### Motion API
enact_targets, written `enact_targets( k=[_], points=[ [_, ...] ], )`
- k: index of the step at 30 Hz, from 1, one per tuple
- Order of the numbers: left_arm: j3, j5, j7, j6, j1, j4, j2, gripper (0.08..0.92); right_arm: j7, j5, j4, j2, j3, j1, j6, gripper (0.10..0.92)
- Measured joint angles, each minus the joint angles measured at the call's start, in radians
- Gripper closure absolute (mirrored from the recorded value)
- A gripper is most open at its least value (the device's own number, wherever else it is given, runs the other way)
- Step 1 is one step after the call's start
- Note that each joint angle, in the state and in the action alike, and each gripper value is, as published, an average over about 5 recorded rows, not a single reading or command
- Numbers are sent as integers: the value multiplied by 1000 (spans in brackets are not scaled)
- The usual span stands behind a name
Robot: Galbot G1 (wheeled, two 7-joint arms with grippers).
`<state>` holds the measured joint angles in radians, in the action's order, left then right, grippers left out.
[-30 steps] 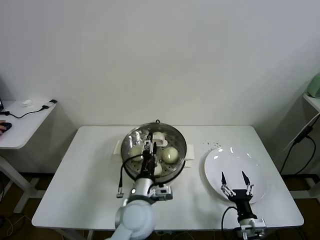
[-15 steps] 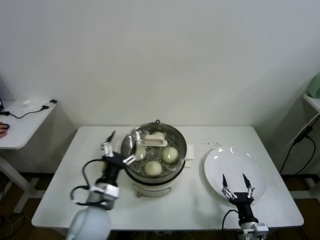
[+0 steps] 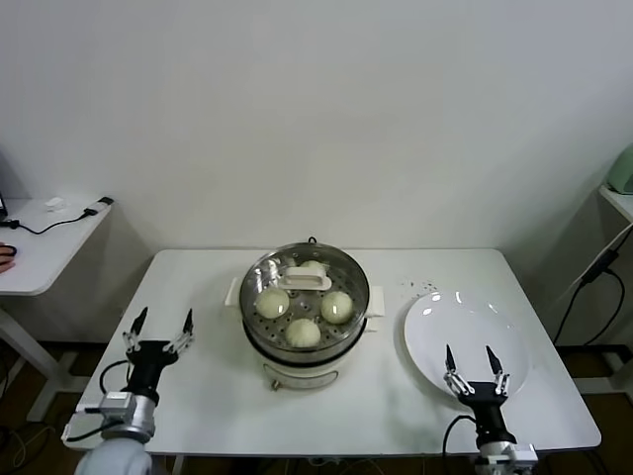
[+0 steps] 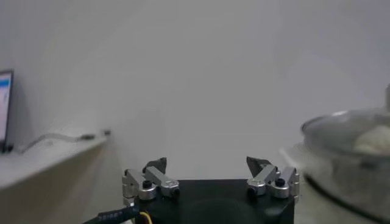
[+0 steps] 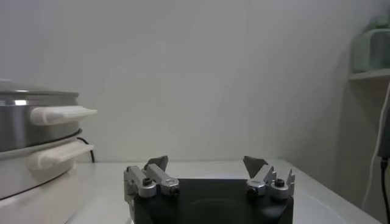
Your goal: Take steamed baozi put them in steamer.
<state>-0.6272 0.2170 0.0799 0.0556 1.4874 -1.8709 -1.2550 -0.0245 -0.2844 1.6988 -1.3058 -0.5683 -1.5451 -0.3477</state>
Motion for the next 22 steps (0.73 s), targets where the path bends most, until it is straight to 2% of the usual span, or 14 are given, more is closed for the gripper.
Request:
enact_targets(
  k=[9, 22],
  points=[
    [-4, 63, -24, 99, 27, 120, 7, 177, 2, -16, -7, 3, 1, -2, 1, 203],
    [0, 86, -54, 165, 55, 153, 8, 177, 4, -21, -14, 1, 4, -8, -2, 203]
  ],
)
